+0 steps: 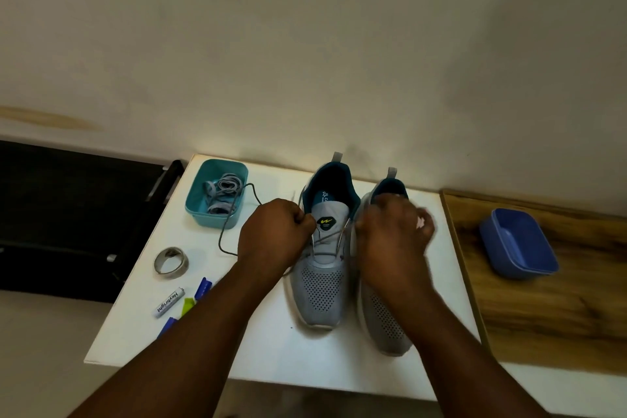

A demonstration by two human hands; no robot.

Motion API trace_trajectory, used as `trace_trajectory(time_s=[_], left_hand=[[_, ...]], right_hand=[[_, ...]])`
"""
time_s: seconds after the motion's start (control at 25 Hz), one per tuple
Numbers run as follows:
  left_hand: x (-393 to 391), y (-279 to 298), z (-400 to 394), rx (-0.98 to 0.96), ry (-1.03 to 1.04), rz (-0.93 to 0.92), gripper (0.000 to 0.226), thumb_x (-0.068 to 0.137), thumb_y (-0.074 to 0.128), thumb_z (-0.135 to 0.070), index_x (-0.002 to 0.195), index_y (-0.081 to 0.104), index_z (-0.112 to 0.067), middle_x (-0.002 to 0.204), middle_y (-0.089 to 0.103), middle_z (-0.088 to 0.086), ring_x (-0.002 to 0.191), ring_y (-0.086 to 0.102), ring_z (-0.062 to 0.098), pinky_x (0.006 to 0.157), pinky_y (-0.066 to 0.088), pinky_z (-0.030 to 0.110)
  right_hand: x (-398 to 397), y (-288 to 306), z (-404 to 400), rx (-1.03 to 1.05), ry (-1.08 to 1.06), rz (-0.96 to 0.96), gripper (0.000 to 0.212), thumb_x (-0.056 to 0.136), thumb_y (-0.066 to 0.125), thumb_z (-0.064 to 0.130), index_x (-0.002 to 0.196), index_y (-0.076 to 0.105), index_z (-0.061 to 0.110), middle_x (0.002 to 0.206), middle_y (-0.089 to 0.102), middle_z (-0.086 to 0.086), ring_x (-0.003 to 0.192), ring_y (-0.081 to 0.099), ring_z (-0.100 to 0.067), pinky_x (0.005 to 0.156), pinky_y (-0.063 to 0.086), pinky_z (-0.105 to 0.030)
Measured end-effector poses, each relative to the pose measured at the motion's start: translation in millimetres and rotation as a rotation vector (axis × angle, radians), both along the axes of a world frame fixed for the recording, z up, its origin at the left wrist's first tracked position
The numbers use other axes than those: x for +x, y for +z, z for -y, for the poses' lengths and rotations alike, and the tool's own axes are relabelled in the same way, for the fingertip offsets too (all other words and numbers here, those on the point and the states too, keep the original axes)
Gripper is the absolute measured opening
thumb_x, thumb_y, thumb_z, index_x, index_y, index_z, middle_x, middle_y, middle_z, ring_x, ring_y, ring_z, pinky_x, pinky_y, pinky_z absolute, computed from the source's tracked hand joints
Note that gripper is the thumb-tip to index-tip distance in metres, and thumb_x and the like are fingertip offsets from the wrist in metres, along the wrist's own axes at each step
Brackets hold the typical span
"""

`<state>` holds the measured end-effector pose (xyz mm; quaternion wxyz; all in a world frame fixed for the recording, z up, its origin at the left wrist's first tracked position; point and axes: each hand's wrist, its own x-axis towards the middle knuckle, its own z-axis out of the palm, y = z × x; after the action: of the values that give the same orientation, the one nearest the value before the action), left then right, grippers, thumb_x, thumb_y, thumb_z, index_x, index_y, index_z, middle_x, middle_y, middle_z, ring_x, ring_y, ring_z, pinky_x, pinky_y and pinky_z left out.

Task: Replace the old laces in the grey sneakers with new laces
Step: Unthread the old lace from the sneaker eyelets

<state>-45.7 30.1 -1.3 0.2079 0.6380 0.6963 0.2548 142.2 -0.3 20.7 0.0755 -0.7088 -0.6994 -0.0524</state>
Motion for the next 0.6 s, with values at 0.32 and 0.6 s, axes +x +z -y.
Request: trace_trajectory(time_s=[0.32, 0.6], left_hand=[[1.1, -1.0, 1.6, 0.013, -0.021, 0.028, 0.045, 0.09, 0.061, -0.042, 0.054, 0.06, -0.015, 0.051, 0.057, 0.002, 0.052, 0.055, 0.011, 0.051, 0.036, 0.027], [-0.2, -2.6, 0.0, 0.003, 0.008, 0.016, 0.047, 0.09, 0.059, -0.046, 0.055, 0.058, -0.015, 0.051, 0.055, 0.001, 0.054, 0.054, 0.011, 0.051, 0.031, 0.026]], right_hand=[[-32.4, -13.3, 4.6, -0.003, 0.213, -0.073, 0.023, 0.093, 0.065, 0.036, 0.115, 0.072, 0.033, 0.162, 0.035, -0.006, 0.154, 0.014, -0.037, 0.122, 0.009, -0.059], [4.8, 11.6, -2.4, 0.046, 0.046, -0.051, 0.017, 0.09, 0.063, 0.036, 0.103, 0.074, 0.036, 0.15, 0.048, 0.0, 0.15, 0.021, -0.033, 0.119, 0.009, -0.063]])
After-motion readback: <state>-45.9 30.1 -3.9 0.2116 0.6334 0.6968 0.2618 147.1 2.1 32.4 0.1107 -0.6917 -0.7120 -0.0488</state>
